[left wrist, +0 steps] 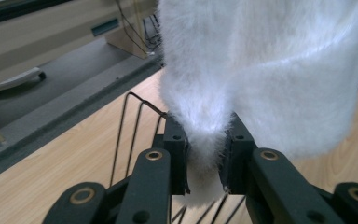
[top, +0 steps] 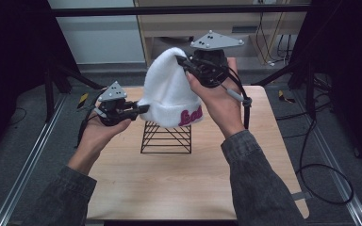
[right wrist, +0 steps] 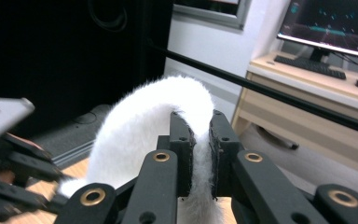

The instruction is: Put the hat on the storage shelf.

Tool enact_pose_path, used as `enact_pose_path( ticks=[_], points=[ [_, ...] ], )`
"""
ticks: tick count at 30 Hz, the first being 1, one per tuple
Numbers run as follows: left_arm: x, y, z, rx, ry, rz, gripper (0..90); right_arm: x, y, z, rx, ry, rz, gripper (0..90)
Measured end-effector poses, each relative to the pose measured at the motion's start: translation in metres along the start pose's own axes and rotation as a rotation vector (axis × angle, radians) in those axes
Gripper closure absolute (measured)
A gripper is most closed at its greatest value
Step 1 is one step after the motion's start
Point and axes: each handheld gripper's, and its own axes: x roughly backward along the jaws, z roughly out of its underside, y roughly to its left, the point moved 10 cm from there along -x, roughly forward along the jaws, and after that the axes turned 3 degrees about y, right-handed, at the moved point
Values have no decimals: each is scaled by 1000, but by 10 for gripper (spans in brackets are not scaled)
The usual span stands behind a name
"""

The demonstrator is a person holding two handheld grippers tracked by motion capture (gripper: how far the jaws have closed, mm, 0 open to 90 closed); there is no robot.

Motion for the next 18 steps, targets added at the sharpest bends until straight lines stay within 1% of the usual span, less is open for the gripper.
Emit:
enact_pose_path(
  ticks=[1, 2, 3, 4, 5, 6, 9, 10, 12, 14, 15, 18],
  points=[
    [0, 3, 0, 2, -1, -11, 756, -2, -3, 3, -5, 7, 8, 825],
    [0, 3, 0, 2, -1, -11, 757, -2, -3, 3, -5, 7, 8, 825],
    [0, 4, 0, 0, 0, -18, 758, -6, -9, 10, -14, 21, 16, 825],
    [-1, 5, 0, 4, -2, -25, 758, -6, -9, 10, -14, 21, 16, 825],
    [-2, 7, 1, 5, 5, -26, 759, -12, -14, 17, -29, 38, 21, 824],
    [-2, 7, 1, 5, 5, -26, 760, -12, -14, 17, -29, 38, 21, 824],
    [-4, 12, 6, -10, 32, -43, 760, -23, -20, 28, -41, 70, 24, 825],
    [-5, 12, 6, -8, 32, -49, 760, -23, -20, 28, -41, 70, 24, 825],
    [-7, 17, 9, -17, 50, -62, 761, -30, -22, 34, -47, 85, 24, 824],
    [-9, 23, 12, -10, 57, -75, 762, -34, -23, 37, -53, 88, 22, 824],
    [-9, 23, 12, -10, 57, -75, 762, -34, -23, 37, -53, 88, 22, 824],
    [-13, 27, 13, 1, 58, -86, 764, -41, -26, 43, -48, 97, 30, 825]
  ],
)
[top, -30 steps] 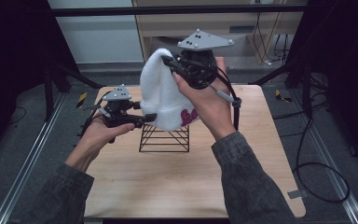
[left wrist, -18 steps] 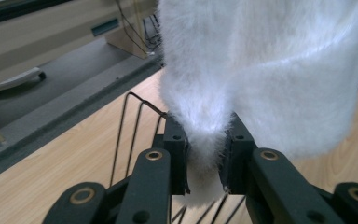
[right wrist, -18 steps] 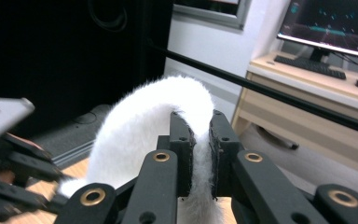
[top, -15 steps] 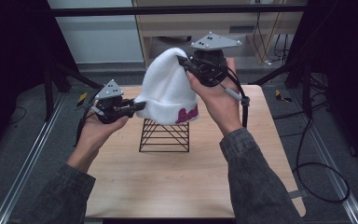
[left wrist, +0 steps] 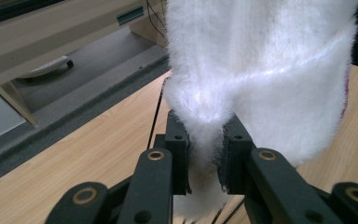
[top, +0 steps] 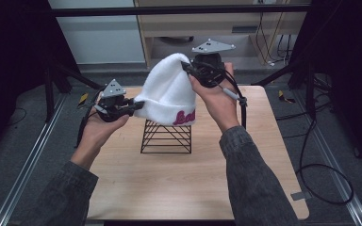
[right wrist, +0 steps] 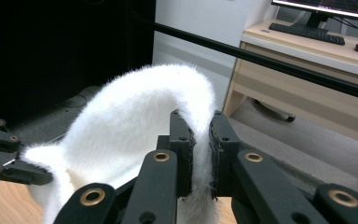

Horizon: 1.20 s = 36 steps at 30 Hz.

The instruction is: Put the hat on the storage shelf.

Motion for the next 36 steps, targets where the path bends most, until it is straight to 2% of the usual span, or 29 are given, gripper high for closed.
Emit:
enact_pose_path(
  ticks=[10, 14, 20, 27, 36],
  points=[
    [-12, 11, 5, 4, 19, -24, 766, -10, -6, 10, -25, 3, -1, 825],
    [-15, 13, 8, -5, 30, -36, 767, -12, -4, 12, -25, 5, -5, 825],
    [-16, 17, 16, 17, 25, -37, 768, -12, 4, 16, -11, 11, -19, 825],
    [-16, 24, 27, 29, 38, -46, 768, -18, 12, 22, 9, 29, -34, 824],
    [-16, 23, 35, 39, 41, -38, 767, -20, 18, 27, 19, 43, -48, 822]
  ],
)
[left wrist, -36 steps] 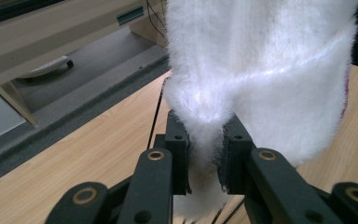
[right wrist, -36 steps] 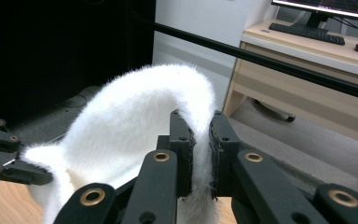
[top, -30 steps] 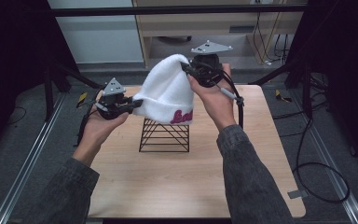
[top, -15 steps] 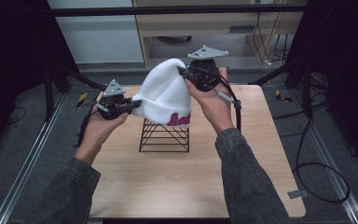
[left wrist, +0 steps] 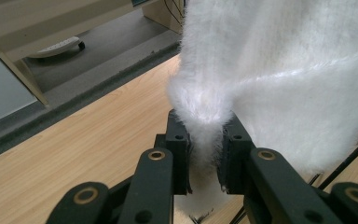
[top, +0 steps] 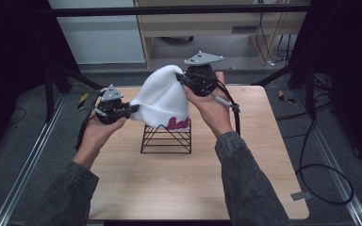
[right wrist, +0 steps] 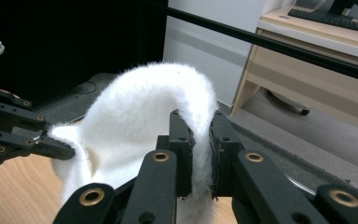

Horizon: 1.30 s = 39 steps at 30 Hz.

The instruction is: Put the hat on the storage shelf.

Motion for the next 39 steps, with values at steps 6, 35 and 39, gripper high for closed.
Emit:
enact_pose_path(
  ticks=[6, 35, 39],
  points=[
    [-1, -1, 5, -9, 10, 1, 767, 2, 5, 1, 11, 0, -14, 822],
    [-8, -14, 25, 43, -11, 47, 768, 16, 8, 18, 28, 13, -31, 823],
    [-5, -10, 32, 55, -18, 45, 768, 11, 18, 14, 39, 15, -47, 823]
  ],
)
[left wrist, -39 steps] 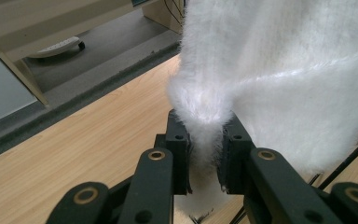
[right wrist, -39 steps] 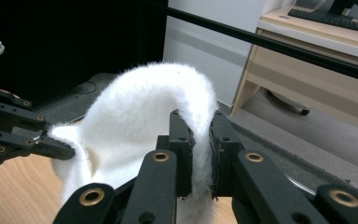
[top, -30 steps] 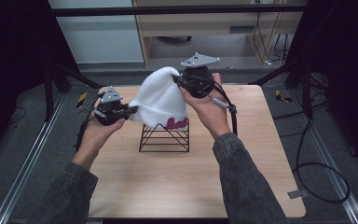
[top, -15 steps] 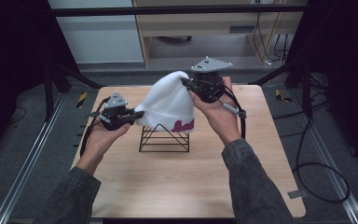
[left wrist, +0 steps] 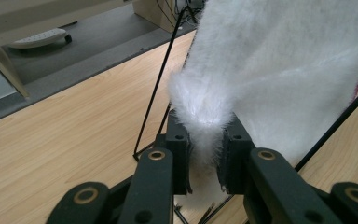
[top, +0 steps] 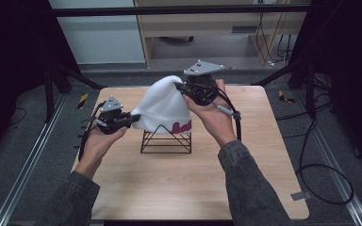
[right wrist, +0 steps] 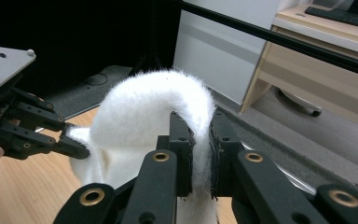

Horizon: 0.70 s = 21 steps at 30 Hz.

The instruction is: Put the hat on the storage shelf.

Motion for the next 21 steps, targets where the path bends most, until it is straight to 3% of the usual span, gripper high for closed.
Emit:
enact_pose_path(
  ticks=[6, 21],
  points=[
    [-4, 2, 16, 6, 24, 7, 766, -11, 10, 4, 15, 26, -17, 822],
    [-12, -4, 36, 9, 56, 32, 763, -17, 16, 25, 4, 70, -47, 822]
  ],
)
